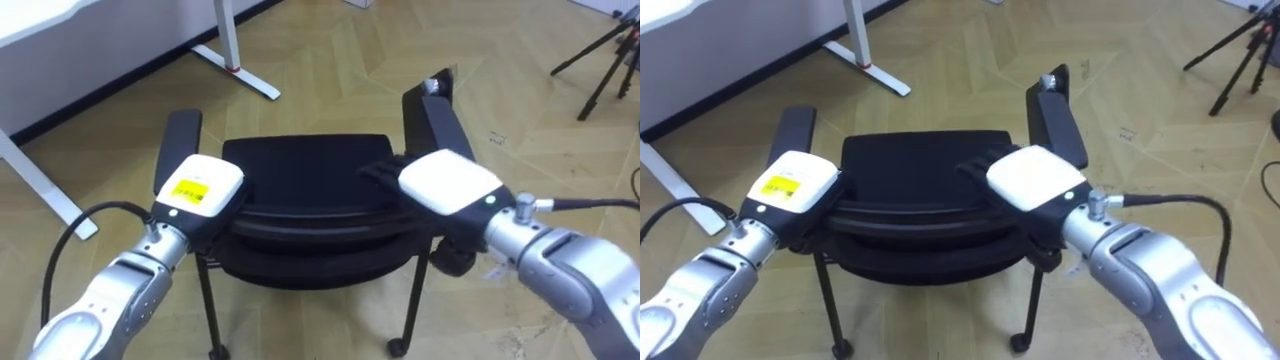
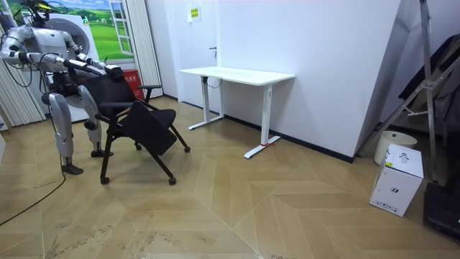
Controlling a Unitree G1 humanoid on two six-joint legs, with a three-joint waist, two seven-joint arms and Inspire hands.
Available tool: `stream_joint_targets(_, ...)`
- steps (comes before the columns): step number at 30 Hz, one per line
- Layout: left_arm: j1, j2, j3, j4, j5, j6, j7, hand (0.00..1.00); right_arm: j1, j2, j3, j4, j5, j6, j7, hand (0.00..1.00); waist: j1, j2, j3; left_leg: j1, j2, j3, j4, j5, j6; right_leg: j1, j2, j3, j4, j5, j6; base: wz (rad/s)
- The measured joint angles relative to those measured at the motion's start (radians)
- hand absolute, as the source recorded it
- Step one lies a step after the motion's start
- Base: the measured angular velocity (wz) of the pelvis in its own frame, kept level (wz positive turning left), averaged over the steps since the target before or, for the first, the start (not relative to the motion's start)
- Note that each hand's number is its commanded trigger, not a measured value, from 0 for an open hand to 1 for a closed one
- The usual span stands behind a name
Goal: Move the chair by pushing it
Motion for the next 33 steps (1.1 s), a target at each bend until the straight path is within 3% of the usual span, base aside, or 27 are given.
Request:
stream_joint_targets(7,-0.006,0.000,-0.024,0.000,-0.004,0.002,0.017,1.00,-0.004,0.017,0.030,0.029,0.003,0.009,-0.027,0.00,0.019,0.007,0.0002,0.000,-0.001,-0.003,-0.002,0.000,0.000,0.002,0.000,-0.007,-0.002,0.000,0.000,0.01)
stream_joint_targets(8,-0.005,0.000,-0.024,0.001,-0.005,0.002,0.017,1.00,-0.009,0.023,0.031,0.038,0.003,0.009,-0.029,0.09,0.018,0.008,0.0005,0.000,-0.001,-0.004,-0.001,0.000,0.000,0.004,0.000,-0.008,-0.002,0.000,0.000,0.00)
stream_joint_targets(9,-0.005,0.000,-0.025,0.002,-0.005,0.002,0.018,1.00,-0.012,0.026,0.032,0.044,0.003,0.009,-0.029,0.53,0.017,0.008,0.0007,0.000,-0.001,-0.005,0.000,0.000,0.000,0.005,0.000,-0.009,-0.003,0.000,0.000,0.04)
stream_joint_targets(10,-0.005,0.000,-0.025,0.003,-0.005,0.002,0.018,1.00,-0.019,0.035,0.032,0.057,0.003,0.008,-0.030,0.56,0.015,0.009,0.0009,0.000,-0.001,-0.008,0.001,0.000,0.000,0.007,0.000,-0.014,-0.003,0.000,0.000,0.06)
stream_joint_targets(12,-0.004,-0.001,-0.030,0.003,-0.008,0.004,0.020,1.00,-0.021,0.047,0.031,0.078,0.008,0.009,-0.044,0.75,0.013,0.011,0.0016,0.000,-0.001,-0.010,0.003,0.000,0.000,0.009,0.000,-0.016,-0.003,0.000,0.000,0.06)
stream_joint_targets(13,-0.002,-0.001,-0.032,0.003,-0.010,0.005,0.025,1.00,-0.021,0.056,0.030,0.090,0.010,0.009,-0.059,0.78,0.010,0.014,0.0009,-0.002,-0.001,-0.010,0.004,0.000,0.000,0.008,0.000,-0.016,-0.003,0.000,0.000,0.03)
stream_joint_targets(15,0.003,-0.001,-0.039,0.003,-0.013,0.014,0.036,1.00,-0.022,0.064,0.030,0.108,0.016,0.006,-0.086,0.69,0.003,0.021,0.0003,-0.004,-0.001,-0.011,0.004,0.000,0.000,0.008,0.000,-0.019,-0.003,0.000,0.000,0.02)
stream_joint_targets(17,0.013,-0.009,-0.042,0.003,-0.014,0.023,0.038,1.00,-0.021,0.091,0.029,0.151,0.016,0.002,-0.126,0.72,-0.004,0.031,-0.0041,-0.004,-0.001,-0.012,0.005,0.000,0.000,0.007,-0.001,-0.022,-0.003,0.000,0.000,0.02)
stream_joint_targets(18,0.016,-0.011,-0.042,0.003,-0.014,0.024,0.038,1.00,-0.021,0.100,0.029,0.162,0.015,0.002,-0.137,0.76,-0.007,0.034,-0.0057,-0.004,-0.001,-0.013,0.006,0.000,0.000,0.006,-0.001,-0.023,-0.003,0.000,0.000,0.04)
stream_joint_targets(21,0.025,-0.032,-0.045,0.005,-0.012,0.024,0.036,1.00,-0.022,0.134,0.022,0.204,0.015,0.009,-0.179,1.00,-0.008,0.046,-0.0116,-0.004,-0.002,-0.021,0.006,0.000,0.000,0.006,-0.001,-0.031,-0.003,0.000,0.000,0.07)
stream_joint_targets(26,0.042,-0.042,-0.054,-0.006,-0.012,0.014,0.037,1.00,-0.034,0.168,0.019,0.255,0.022,0.016,-0.198,1.00,-0.007,0.051,-0.0156,-0.002,-0.003,-0.034,0.009,0.000,-0.001,0.017,0.000,-0.045,-0.003,0.000,0.000,0.08)
stream_joint_targets(28,0.047,-0.044,-0.053,-0.006,-0.012,0.016,0.036,1.00,-0.014,0.196,0.016,0.283,0.019,0.018,-0.255,1.00,-0.011,0.053,-0.0155,0.002,-0.004,-0.034,0.011,0.000,-0.001,0.022,-0.001,-0.043,-0.005,0.000,0.000,0.00)
stream_joint_targets(33,0.047,-0.045,-0.053,-0.010,-0.012,0.020,0.033,1.00,-0.014,0.199,0.015,0.314,0.003,-0.016,-0.307,1.00,-0.020,0.052,-0.0150,-0.006,-0.005,-0.039,0.015,0.000,0.000,0.022,-0.001,-0.049,-0.006,0.000,0.000,0.03)
